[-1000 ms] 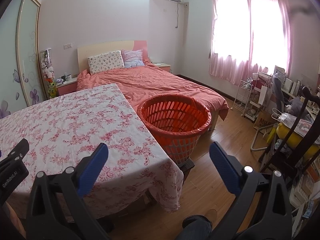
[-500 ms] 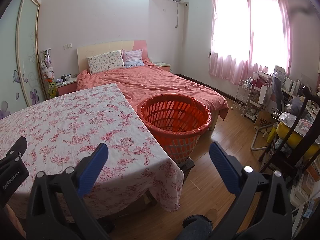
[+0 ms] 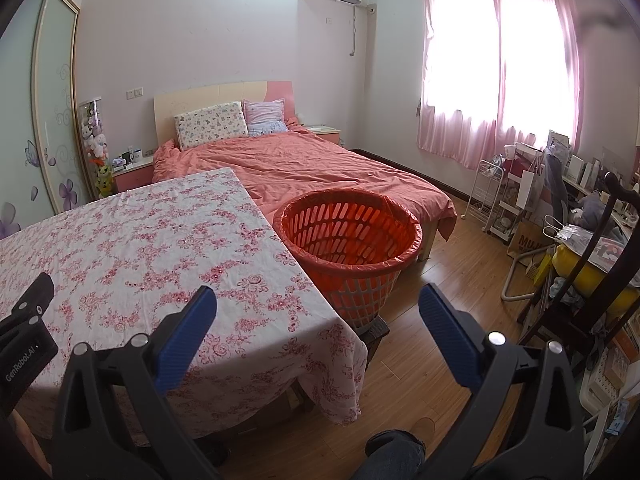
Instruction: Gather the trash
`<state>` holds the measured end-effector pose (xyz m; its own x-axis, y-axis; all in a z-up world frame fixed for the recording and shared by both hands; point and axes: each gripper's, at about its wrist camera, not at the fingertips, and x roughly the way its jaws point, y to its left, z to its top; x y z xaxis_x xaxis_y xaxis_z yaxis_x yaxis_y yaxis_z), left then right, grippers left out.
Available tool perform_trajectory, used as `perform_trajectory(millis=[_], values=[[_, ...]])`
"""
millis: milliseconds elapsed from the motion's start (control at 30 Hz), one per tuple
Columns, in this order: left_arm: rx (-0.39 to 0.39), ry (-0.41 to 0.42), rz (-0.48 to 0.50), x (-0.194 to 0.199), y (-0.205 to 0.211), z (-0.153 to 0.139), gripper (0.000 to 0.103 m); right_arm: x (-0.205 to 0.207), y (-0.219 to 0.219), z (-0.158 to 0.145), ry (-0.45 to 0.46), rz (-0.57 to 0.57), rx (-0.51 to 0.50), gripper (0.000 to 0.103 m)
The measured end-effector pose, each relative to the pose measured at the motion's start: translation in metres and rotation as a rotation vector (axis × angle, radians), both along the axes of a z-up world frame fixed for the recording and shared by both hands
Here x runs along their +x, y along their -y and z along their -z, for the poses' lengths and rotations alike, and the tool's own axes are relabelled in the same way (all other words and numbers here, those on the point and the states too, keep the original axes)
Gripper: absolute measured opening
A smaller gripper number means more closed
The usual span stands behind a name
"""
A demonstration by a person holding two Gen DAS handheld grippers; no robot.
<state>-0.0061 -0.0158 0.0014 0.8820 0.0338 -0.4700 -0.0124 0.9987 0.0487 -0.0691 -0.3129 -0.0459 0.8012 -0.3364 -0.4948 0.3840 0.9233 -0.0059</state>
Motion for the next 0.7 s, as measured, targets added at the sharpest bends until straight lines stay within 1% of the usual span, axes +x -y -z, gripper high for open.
perform_trajectory(millis=[700], values=[[-0.004,-0.005,0.000,0.0006,0.0010,0.0007,0.101,-0.0002,-0.0001,0.0000,0.001,0.000,0.000,0.099]])
